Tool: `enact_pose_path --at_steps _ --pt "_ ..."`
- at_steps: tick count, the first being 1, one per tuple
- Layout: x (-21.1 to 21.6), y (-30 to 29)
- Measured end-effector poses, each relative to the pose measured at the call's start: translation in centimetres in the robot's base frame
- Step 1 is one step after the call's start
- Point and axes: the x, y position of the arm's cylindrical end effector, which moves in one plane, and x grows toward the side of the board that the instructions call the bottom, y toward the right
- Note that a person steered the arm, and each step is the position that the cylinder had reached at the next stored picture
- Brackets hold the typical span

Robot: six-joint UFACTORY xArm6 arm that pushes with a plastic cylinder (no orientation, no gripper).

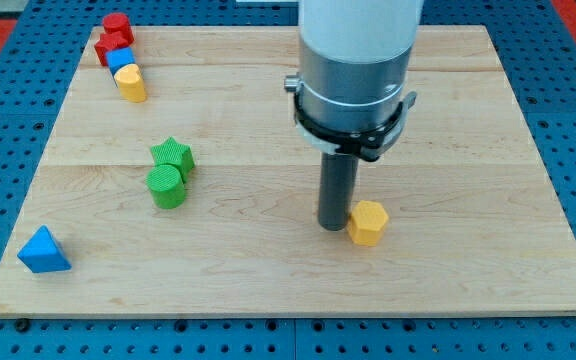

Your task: Push yellow star into yellow hexagon

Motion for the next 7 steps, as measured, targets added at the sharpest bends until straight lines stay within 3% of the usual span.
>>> enact_pose_path --at_steps 2,3,5,7 --pt "-0.2 8.8" --pt "-1.3 2.0" --pt "-11.3 -6.9" --pt "-12.3 -22.4"
